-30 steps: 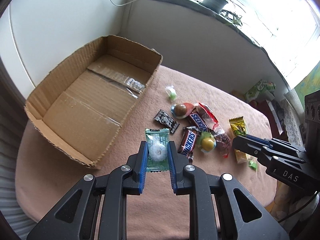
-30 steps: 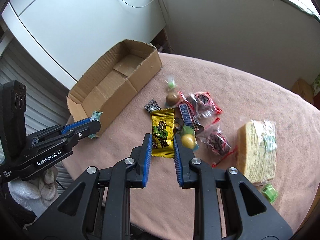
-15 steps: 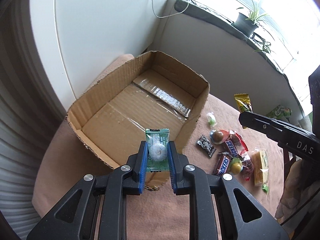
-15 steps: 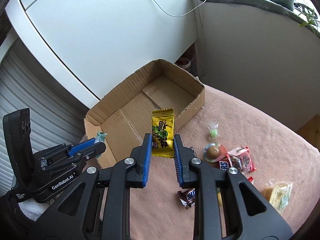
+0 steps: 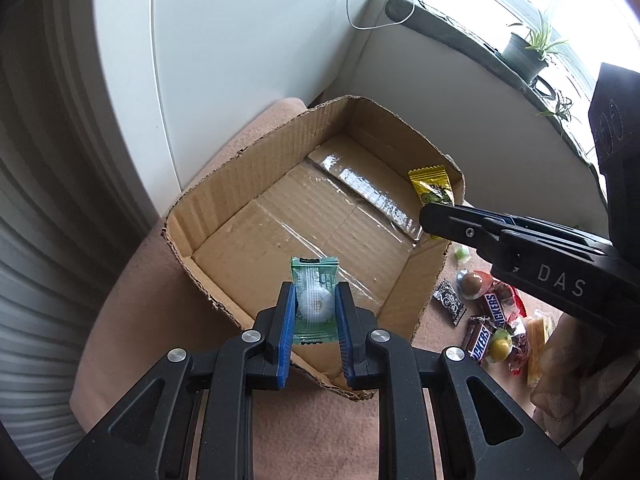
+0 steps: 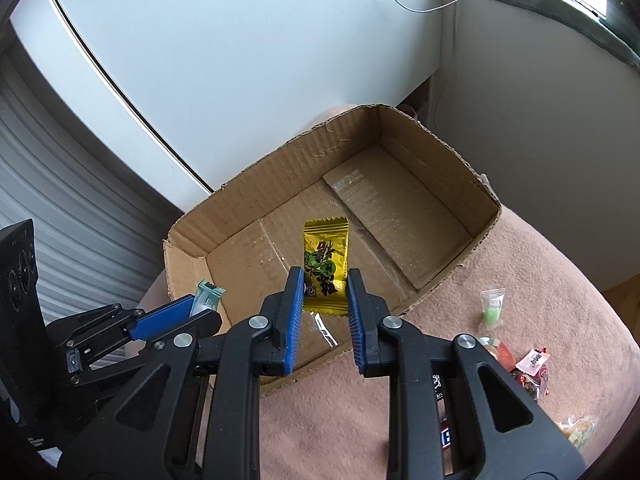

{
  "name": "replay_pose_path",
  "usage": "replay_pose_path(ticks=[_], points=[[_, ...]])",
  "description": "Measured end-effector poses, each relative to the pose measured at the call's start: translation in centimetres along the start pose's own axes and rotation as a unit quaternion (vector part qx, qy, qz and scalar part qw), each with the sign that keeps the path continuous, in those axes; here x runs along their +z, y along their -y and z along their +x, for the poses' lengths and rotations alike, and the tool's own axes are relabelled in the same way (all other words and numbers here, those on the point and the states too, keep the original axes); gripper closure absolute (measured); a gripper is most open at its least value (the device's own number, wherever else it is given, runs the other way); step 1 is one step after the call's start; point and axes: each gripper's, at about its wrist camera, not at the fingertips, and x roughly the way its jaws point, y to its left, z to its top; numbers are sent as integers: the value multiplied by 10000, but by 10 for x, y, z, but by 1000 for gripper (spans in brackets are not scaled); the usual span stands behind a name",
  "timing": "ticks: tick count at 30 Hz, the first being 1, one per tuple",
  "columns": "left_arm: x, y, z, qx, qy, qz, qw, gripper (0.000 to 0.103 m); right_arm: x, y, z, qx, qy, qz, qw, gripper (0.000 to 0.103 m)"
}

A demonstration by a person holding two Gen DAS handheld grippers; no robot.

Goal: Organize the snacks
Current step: 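Carry both candies over the cardboard box and open both tools to drop them, then grasp the Snickers bar with the left tool while the right tool grasps the green jelly packet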

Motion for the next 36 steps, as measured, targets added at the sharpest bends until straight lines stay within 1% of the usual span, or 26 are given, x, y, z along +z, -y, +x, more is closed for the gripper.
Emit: replay_pose_path(ticks=[4,5,7,8,9,10,11,12,21,28,31,36], points=[[1,-3,0,58,15,-8,10000,84,1,-3,3,25,-28,-28,10000,81],[2,-3,0,72,9,-26,10000,83,1,-3,3,14,-27,-45,10000,79],[3,-4,1,77,-27,-73,9999,83,1,-4,2,-41,6,-55,10000,56],[3,-4,2,63,-57,-75,9999,82,1,-3,1,-82,57,-42,9999,34],[3,-4,3,91,-78,-59,9999,77,0,-3,-1,-94,121,-14,9999,23],[3,-3,3,144,-87,-50,9998,73,0,-1,-3,-83,165,27,9998,22],[3,-3,3,167,-90,-61,9998,67,0,0,-5,-71,179,71,9998,22],[2,-4,3,147,-83,-78,9998,66,0,2,-6,-72,180,115,9997,22],[1,-1,-1,99,-51,-47,9999,66,-8,19,-27,-109,307,376,9988,21],[0,6,-8,-54,-32,-59,10000,66,-28,36,-57,-162,488,610,9968,21],[-2,13,-12,-143,-30,6,9999,66,-41,51,-76,-224,596,802,9947,21],[-7,31,-13,-301,-89,199,9993,66,-64,87,-108,-352,692,1279,9887,21]])
